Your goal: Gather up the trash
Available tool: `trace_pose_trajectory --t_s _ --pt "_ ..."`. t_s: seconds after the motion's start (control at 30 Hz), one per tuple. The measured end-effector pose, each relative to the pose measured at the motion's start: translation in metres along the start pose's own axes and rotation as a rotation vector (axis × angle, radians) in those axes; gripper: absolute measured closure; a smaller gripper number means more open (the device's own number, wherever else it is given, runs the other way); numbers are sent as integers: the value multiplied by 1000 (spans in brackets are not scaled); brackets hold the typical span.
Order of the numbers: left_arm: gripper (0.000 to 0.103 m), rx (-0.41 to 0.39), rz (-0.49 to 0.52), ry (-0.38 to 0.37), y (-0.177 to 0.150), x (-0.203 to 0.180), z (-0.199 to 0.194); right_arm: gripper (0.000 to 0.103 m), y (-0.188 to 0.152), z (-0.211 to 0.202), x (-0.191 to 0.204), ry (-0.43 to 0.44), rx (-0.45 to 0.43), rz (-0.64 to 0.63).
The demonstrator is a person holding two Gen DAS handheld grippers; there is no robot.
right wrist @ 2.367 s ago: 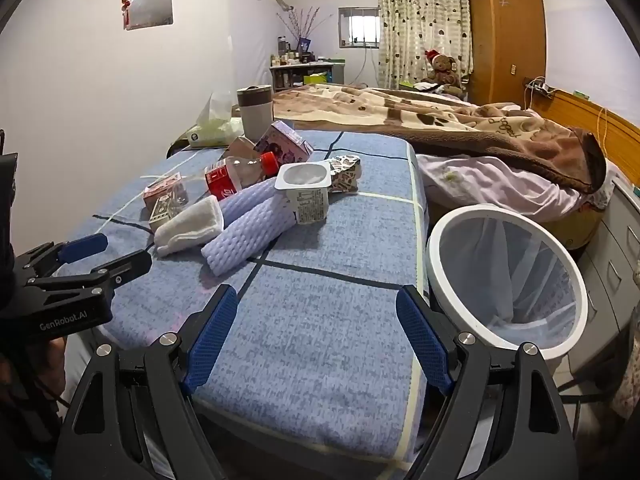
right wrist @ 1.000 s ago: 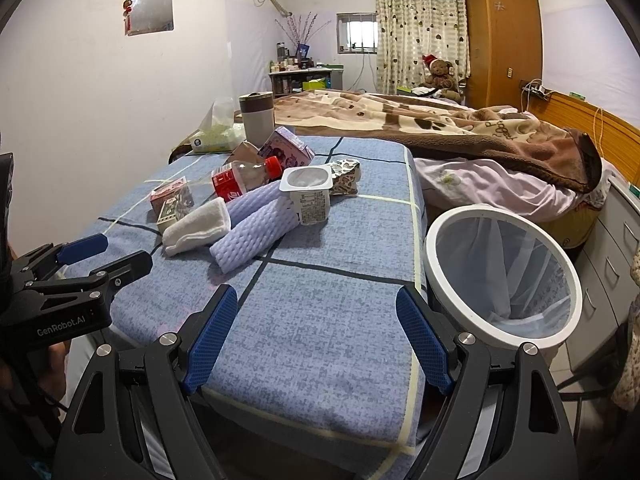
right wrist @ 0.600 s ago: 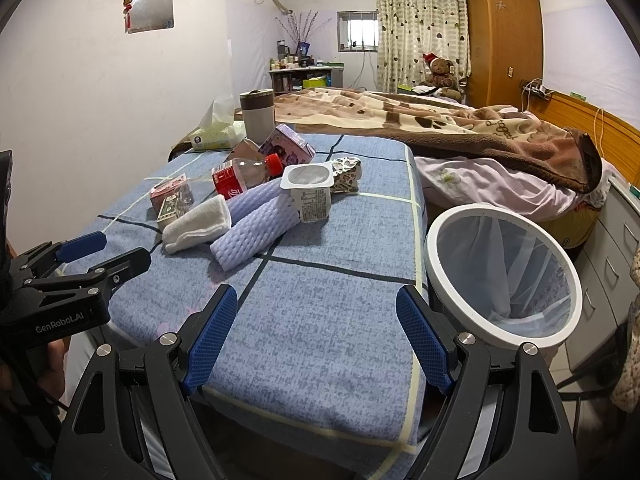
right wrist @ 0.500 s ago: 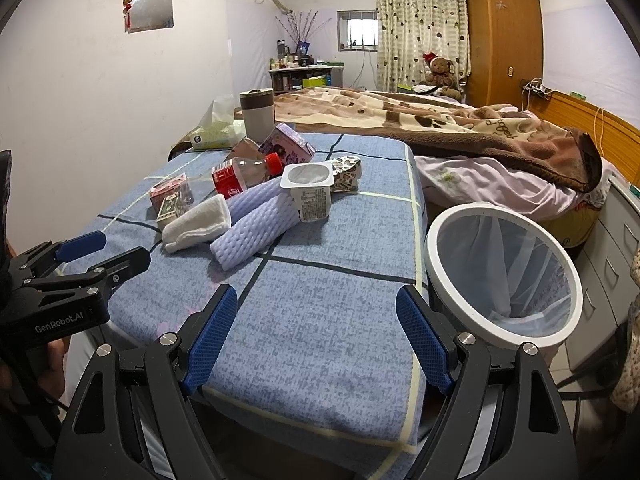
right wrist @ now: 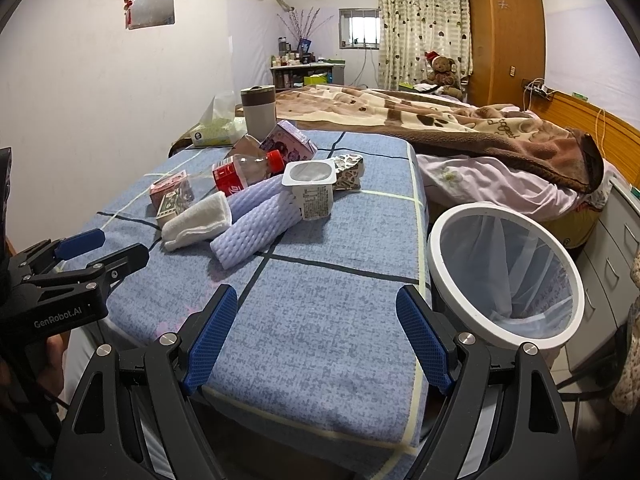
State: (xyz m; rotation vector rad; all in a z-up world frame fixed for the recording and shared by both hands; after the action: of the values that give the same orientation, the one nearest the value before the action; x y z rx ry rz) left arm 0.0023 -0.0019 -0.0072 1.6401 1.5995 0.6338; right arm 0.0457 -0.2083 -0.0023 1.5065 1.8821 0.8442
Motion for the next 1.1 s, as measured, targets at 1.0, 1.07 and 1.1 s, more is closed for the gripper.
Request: trace_pose_trajectory --t_s 1.0,1.07,1.1 --pt "20 27 -75 -18 19 48 47 20 30 50 12 77 46 2" --pt "20 29 -95 -2 24 57 52 20 35 55 15 71 47 -7" --pt "20 30 -107 6 27 61 55 20 38 58 16 65 43 -10"
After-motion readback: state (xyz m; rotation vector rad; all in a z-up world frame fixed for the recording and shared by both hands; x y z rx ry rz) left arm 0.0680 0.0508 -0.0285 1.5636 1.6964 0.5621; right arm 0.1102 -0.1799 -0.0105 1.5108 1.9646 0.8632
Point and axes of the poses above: each gripper's, at about its wrist camera, not at the fingertips, and z roughly the way its jaws point, x to its left, y to its top, the point moved 3 cm from there along z, roughly the way its jaws point, and after that the axes turned 9 degrees about -y, right-handed, at the moved point
